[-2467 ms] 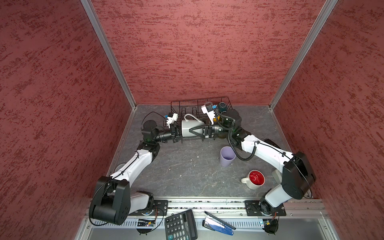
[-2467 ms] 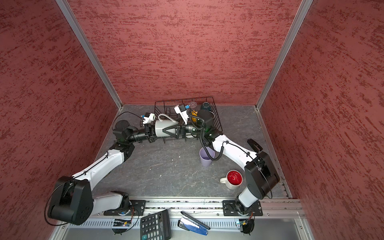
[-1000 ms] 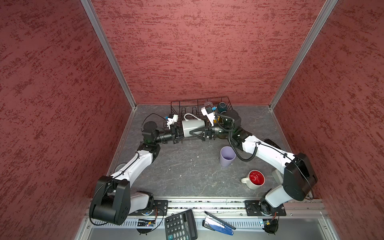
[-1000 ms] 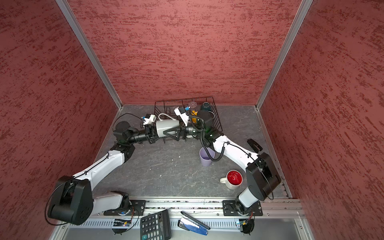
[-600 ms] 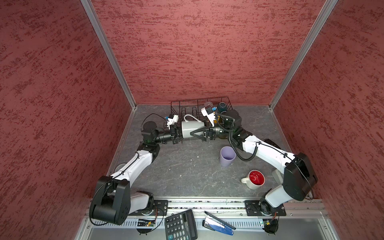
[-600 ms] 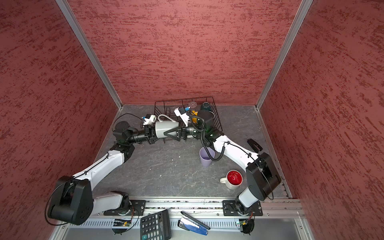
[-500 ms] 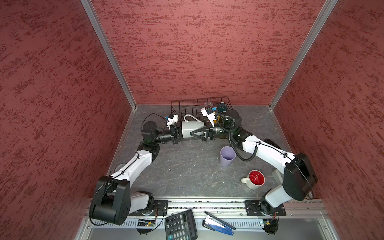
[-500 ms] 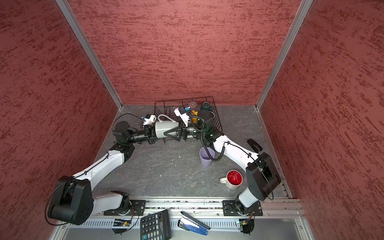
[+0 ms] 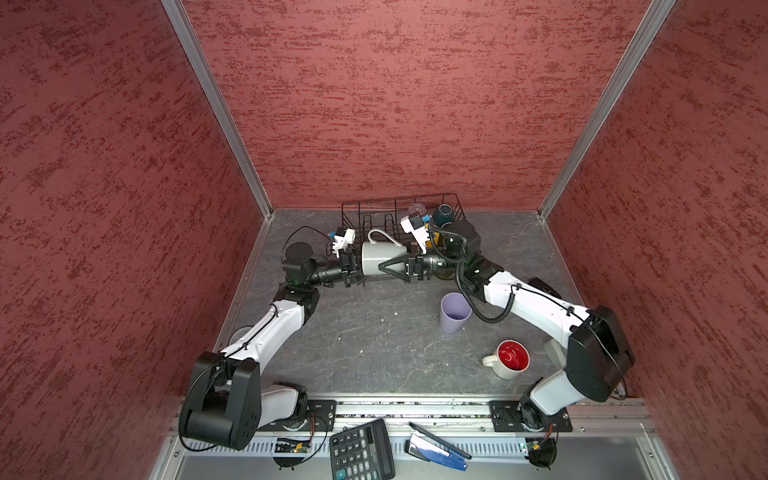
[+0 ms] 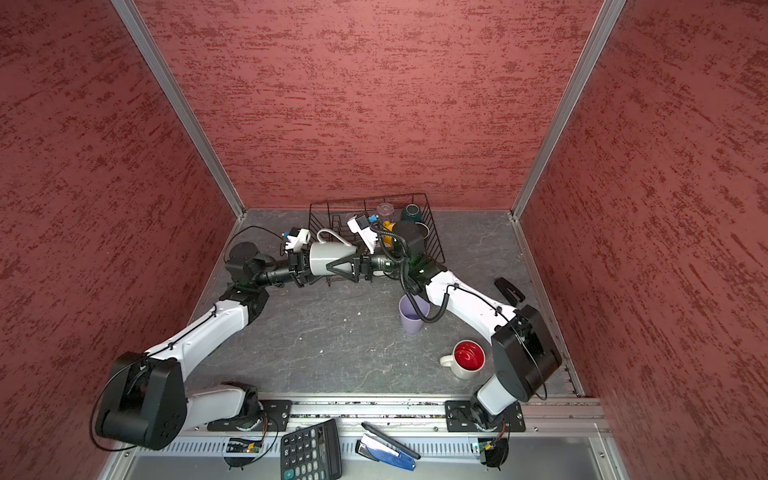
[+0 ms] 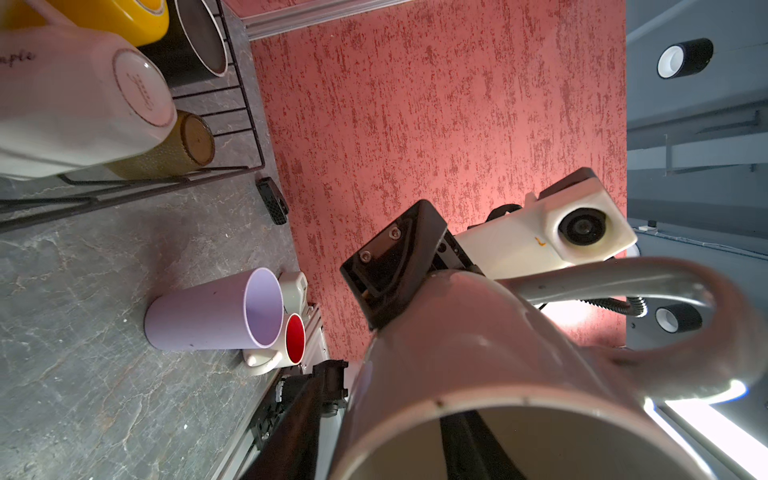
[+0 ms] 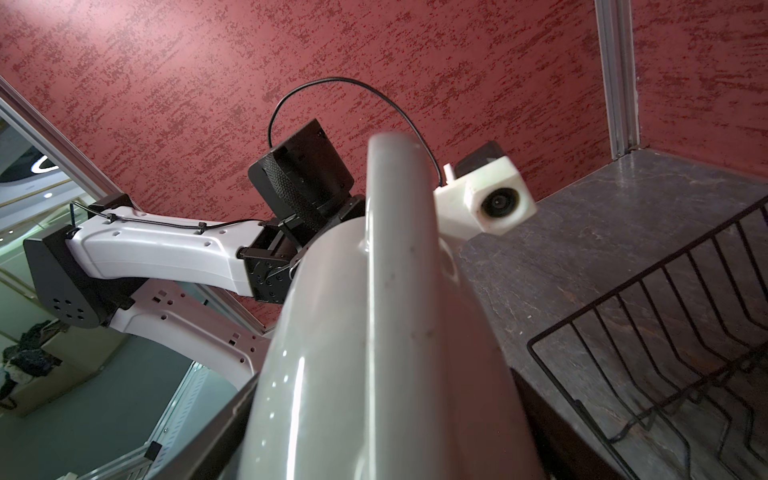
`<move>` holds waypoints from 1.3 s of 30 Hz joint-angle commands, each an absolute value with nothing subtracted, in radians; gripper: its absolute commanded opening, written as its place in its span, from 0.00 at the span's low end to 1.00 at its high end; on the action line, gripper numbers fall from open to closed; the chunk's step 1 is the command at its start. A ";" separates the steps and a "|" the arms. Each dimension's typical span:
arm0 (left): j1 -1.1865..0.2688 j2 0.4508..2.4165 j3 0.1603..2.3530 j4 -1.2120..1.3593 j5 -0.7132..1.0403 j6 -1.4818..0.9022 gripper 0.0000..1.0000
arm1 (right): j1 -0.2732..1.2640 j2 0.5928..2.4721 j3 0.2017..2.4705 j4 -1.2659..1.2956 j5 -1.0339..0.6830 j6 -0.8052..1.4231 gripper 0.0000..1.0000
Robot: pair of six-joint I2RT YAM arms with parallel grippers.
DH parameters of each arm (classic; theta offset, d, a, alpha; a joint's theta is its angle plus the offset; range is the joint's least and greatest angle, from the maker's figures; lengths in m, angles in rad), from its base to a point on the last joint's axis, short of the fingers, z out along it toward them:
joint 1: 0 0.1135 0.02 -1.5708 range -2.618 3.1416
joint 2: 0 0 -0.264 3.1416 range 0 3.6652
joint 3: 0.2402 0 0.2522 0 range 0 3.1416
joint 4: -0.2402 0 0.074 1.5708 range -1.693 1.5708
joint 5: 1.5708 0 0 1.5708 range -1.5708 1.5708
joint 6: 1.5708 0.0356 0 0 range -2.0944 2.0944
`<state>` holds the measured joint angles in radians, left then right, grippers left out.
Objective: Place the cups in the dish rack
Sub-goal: 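Open the left gripper and withdraw it while right holds the white mug, then lower the white mug upside down into the rack with the right gripper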
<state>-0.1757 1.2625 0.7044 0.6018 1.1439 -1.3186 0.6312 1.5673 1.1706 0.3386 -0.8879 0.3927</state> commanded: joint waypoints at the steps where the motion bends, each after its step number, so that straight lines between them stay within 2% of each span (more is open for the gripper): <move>1: -0.165 1.247 0.728 0.590 1.137 -1.293 0.57 | 0.634 1.500 1.198 0.377 -0.866 0.382 0.11; 3: -0.160 1.242 0.726 0.575 1.134 -1.283 0.64 | 0.634 1.494 1.202 0.366 -0.854 0.380 0.09; 7: -0.145 1.208 0.724 0.528 1.113 -1.238 0.92 | 0.633 1.482 1.217 0.319 -0.831 0.363 0.06; 11: -0.121 1.158 0.732 0.377 1.069 -1.146 0.99 | 0.633 1.471 1.242 0.244 -0.799 0.327 0.03; 20: -0.032 1.101 0.698 0.303 1.024 -1.134 1.00 | 0.632 1.427 1.295 0.072 -0.702 0.259 0.00; 26: 0.051 1.018 0.704 0.151 0.972 -1.053 1.00 | 0.624 1.448 1.405 -0.139 -0.537 0.193 0.00; 31: 0.095 0.930 0.736 -0.030 0.912 -0.919 1.00 | 0.622 1.535 1.535 -0.296 -0.398 0.152 0.00; 39: 0.103 0.762 0.839 -0.401 0.630 -0.640 1.00 | 0.620 1.691 1.750 -0.487 -0.280 0.116 0.00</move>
<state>0.0940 0.8238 0.7963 -0.2344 0.7723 -0.7921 0.6243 1.6642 1.6714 -0.4191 -0.3603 0.1486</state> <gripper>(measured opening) 0.996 0.803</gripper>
